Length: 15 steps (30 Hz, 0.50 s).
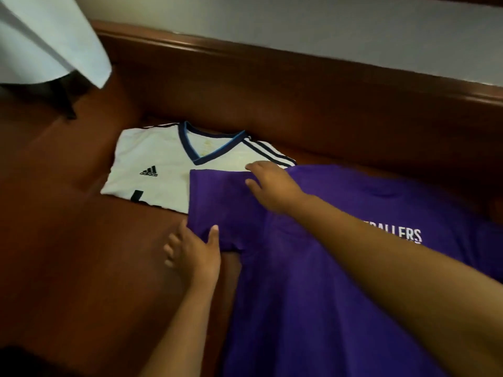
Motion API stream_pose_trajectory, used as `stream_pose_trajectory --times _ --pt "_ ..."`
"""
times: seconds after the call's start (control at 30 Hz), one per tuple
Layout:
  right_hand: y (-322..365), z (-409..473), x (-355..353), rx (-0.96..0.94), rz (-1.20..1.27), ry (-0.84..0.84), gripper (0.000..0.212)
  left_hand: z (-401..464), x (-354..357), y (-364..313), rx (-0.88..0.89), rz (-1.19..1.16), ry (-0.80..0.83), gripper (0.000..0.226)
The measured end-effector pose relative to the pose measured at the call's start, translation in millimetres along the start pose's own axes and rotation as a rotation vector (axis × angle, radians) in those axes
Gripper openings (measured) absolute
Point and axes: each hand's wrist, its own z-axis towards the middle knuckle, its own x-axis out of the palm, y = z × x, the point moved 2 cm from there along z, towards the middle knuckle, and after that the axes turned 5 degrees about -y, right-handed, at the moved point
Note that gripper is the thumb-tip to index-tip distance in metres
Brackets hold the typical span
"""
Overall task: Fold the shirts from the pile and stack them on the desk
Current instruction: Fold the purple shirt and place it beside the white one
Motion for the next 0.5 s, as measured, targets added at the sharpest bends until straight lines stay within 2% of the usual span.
stream_pose_trajectory --times 0.17,0.27,0.4,0.5 --pt "45 47 19 0.019 -0.098 0.176 0.058 6 -3 15 0.010 0.044 -0.034 0.066" --pt "60 55 30 0.013 -0.181 0.212 0.061 7 -5 20 -0.001 0.033 -0.001 0.059" --pt "60 59 30 0.176 0.004 0.223 0.041 8 -7 15 0.019 -0.148 0.052 0.027" --pt "46 60 10 0.213 0.164 0.163 0.025 3 -20 6 0.050 -0.392 -0.025 0.019"
